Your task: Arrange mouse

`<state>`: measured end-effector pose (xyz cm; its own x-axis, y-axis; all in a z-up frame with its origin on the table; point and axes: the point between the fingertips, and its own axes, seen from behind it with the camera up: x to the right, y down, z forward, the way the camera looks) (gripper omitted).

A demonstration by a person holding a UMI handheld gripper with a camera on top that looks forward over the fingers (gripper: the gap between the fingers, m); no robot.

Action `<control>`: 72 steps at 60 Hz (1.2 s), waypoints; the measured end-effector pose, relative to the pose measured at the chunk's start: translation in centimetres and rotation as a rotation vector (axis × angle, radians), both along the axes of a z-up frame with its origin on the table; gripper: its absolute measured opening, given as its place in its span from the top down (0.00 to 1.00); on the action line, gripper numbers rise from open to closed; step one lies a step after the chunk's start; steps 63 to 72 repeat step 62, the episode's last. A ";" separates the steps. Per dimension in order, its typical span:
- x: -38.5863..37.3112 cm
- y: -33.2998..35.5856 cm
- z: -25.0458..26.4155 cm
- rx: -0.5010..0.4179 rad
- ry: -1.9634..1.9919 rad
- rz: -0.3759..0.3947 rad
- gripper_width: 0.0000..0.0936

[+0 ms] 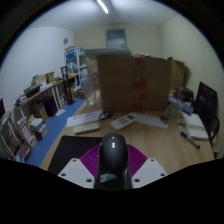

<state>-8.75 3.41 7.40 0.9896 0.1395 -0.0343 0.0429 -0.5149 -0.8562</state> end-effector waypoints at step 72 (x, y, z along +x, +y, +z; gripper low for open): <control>-6.1 -15.7 5.9 -0.185 0.083 -0.073 0.10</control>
